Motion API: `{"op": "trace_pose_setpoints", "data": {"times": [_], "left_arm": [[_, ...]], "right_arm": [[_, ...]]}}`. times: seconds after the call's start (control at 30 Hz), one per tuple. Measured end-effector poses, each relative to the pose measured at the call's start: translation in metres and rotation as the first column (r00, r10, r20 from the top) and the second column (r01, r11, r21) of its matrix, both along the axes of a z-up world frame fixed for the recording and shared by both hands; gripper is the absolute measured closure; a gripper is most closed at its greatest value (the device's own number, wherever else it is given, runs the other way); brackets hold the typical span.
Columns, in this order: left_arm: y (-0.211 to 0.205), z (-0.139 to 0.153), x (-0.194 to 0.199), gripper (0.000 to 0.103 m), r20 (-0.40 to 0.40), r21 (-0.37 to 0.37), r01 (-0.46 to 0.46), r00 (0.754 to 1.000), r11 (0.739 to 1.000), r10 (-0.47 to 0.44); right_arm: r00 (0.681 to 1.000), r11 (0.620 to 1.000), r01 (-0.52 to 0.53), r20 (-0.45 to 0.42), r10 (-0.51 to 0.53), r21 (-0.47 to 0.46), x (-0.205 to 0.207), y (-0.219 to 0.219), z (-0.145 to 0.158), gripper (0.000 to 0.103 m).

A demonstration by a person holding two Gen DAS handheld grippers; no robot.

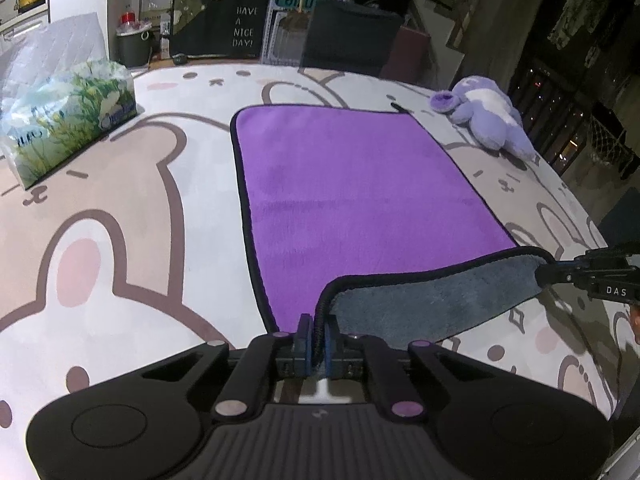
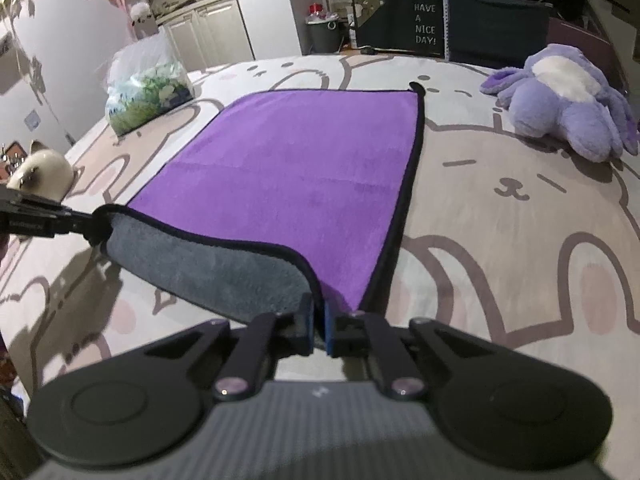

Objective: Fold towel

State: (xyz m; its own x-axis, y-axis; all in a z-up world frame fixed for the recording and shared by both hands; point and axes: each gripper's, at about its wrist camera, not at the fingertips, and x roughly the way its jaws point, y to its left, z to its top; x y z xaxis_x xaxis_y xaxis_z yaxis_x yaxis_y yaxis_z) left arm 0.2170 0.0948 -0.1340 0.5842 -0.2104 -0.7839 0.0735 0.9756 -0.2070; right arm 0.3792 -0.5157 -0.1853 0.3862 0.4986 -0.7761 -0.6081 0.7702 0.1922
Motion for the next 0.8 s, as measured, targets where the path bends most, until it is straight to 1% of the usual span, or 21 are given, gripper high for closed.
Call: {"op": "trace_pose_setpoints", "data": {"times": [0.13, 0.3, 0.53, 0.8], "left_arm": [[0.001, 0.008, -0.001, 0.098, 0.036, -0.006, -0.013, 0.999, 1.0, 0.014], [0.003, 0.022, -0.001, 0.098, 0.091, -0.009, -0.033, 0.995, 0.999, 0.034], [0.005, 0.038, 0.003, 0.098, 0.151, -0.01, -0.043, 0.987, 0.999, 0.044], [0.002, 0.055, 0.025, 0.097, 0.215, 0.054, -0.039, 0.976, 0.998, 0.026]], "right_arm": [[1.0, 0.999, 0.023, 0.003, -0.023, 0.039, 0.001, -0.004, 0.007, 0.097], [0.998, 0.994, 0.055, 0.033, -0.058, 0.09, 0.001, -0.008, 0.02, 0.097], [0.993, 0.981, 0.098, 0.048, -0.107, 0.168, 0.009, -0.016, 0.037, 0.097], [0.987, 0.975, 0.105, 0.102, -0.127, 0.195, 0.024, -0.011, 0.052, 0.097]]}}
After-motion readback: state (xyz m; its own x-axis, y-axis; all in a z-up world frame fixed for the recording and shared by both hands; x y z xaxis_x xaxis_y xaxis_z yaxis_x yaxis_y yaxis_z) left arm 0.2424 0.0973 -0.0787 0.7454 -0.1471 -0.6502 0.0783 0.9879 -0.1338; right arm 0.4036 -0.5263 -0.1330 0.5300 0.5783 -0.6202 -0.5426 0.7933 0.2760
